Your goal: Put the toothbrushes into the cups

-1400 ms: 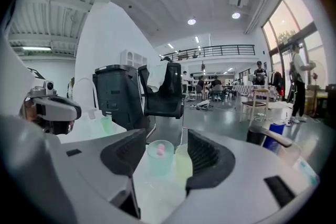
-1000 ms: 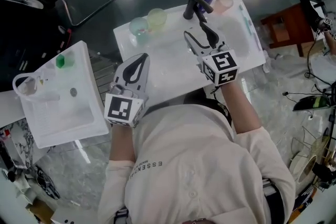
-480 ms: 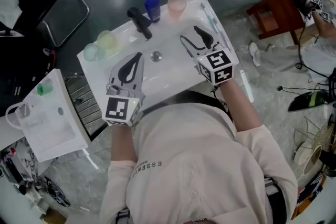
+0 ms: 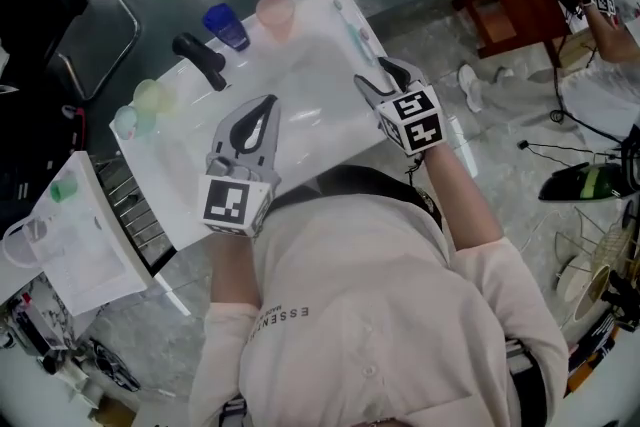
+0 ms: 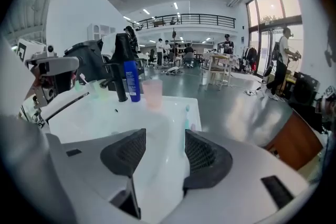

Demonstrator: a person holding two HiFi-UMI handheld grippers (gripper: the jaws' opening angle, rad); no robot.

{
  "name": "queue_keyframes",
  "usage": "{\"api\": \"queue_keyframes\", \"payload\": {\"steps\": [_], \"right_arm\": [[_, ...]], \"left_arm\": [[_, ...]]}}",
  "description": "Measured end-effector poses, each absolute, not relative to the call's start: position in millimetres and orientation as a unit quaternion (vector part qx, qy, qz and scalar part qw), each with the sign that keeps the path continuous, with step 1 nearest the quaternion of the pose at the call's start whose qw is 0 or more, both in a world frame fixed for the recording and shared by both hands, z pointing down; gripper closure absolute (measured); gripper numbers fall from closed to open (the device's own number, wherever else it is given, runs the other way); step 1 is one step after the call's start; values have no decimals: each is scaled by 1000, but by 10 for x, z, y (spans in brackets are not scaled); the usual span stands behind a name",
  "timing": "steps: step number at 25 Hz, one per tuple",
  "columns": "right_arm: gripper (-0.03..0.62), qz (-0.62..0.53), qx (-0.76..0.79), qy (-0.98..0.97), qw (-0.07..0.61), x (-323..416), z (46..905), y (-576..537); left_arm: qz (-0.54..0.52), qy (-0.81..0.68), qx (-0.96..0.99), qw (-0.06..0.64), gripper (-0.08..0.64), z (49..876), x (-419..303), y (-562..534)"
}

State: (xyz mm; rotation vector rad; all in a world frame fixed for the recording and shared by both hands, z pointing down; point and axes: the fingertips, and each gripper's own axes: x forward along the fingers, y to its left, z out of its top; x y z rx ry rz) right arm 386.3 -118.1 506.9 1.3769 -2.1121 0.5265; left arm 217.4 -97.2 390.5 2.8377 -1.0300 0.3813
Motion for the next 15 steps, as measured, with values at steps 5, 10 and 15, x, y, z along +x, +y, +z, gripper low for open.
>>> {"api": "queue_keyframes", "payload": {"steps": [5,10,15], "right_arm": [[348,218,515,-765,321,4208,5388,-1241],[348,249,492,-744,378,4427,5751,-1259],[350,274,459,-737,415,4470,5943,-1282]], "left_arm": [[137,-330,932,57,558,4031,2432,-1081],[148,-328,931,61,558,4133,2578,-1145],[159,-333,927,71,558,4230,2595,-1182]]}}
